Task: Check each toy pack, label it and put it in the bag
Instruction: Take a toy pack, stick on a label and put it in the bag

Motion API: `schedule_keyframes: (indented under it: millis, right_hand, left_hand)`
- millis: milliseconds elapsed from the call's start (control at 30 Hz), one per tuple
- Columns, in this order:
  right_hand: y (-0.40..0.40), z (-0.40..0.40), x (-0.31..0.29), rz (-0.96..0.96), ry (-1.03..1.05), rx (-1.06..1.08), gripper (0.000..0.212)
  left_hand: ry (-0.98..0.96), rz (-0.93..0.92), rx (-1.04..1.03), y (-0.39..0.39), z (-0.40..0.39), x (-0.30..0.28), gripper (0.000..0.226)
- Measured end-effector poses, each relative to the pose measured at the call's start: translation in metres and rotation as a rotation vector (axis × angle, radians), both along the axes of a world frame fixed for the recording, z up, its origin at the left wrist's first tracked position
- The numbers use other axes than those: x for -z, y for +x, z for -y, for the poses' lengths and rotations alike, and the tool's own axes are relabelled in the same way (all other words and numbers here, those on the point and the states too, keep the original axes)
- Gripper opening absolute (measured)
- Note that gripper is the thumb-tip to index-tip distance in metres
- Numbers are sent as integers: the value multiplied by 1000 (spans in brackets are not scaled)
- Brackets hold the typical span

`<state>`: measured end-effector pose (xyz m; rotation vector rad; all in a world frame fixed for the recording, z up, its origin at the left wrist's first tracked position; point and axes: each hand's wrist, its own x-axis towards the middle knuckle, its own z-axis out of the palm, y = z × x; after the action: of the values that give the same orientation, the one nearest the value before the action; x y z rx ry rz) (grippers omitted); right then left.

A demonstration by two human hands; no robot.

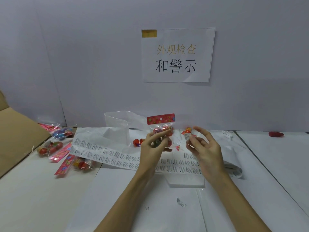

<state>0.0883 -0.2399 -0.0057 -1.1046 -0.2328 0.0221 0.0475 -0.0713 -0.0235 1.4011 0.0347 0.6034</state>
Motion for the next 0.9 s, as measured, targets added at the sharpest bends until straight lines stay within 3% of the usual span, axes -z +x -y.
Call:
schedule_keyframes:
  millis: [267, 367, 733, 900]
  right_hand:
    - [-14, -23, 11, 234, -209, 91, 43]
    - [-15, -27, 13, 300, -277, 158, 42]
    - [-13, -25, 15, 243, -305, 247, 38]
    - [-13, -26, 16, 201, -317, 254, 39]
  left_hand:
    - [-6, 17, 125, -3, 9, -2, 33]
    - [-121, 25, 161, -2, 9, -2, 38]
    - [-175, 7, 124, -3, 13, -1, 39]
    - [-114, 10, 122, -4, 13, -3, 44]
